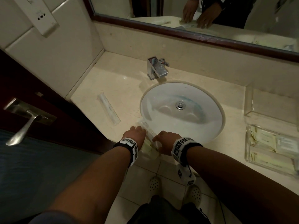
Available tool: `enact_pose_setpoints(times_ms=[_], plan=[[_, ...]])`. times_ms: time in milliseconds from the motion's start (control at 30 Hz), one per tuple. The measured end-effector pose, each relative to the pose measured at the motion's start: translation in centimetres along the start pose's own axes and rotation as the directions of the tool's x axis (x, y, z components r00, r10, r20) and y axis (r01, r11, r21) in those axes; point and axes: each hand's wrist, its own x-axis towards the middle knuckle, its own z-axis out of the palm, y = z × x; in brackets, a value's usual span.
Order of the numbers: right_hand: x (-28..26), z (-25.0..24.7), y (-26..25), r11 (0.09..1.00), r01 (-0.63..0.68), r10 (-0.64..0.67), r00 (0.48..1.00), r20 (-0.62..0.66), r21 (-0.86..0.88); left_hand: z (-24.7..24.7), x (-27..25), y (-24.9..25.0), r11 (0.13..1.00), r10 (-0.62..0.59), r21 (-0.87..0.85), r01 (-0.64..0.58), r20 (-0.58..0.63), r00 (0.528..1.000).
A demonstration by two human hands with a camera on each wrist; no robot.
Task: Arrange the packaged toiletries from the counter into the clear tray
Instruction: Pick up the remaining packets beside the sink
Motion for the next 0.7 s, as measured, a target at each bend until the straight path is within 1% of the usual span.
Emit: enact_pose_setpoints(times_ms=[100,267,533,600,700], plan=[[0.1,0.0,0.0,1.0,0.007,-0.007,1.0,0.003,-0.011,0.0,-0.1,-0.3,1.0,-0.001,-0.002,0.001,-0.002,1.0],[0.3,0.1,0.0,1.0,0.01,-0.01,1.0,-0.014,-0.013,-0.4,-0.6,-0.8,1.0,0.01,0.016,-0.01,0.027,1.0],[0.7,-0.6,-0.2,0.999,0.026,-0.027,0.999,-0.023,-0.038,-1.8,-1.6,-1.6,1.0,0.003,0.031,-0.001,-0.054,0.999],[0.6,-1.0,-0.2,1.0,0.01,-0.011,0.999,-0.041,-0.001,-2.1,-1.6,-1.6,1.0,-0.012,0.013,0.013,-0.069,0.998],[0.3,-2.2,-0.2,0.996,0.016,-0.005,0.992,-0.128,0.089,-2.8,-1.4,-1.6,0.997,-0.053,-0.059,0.047,-0.096,0.994]])
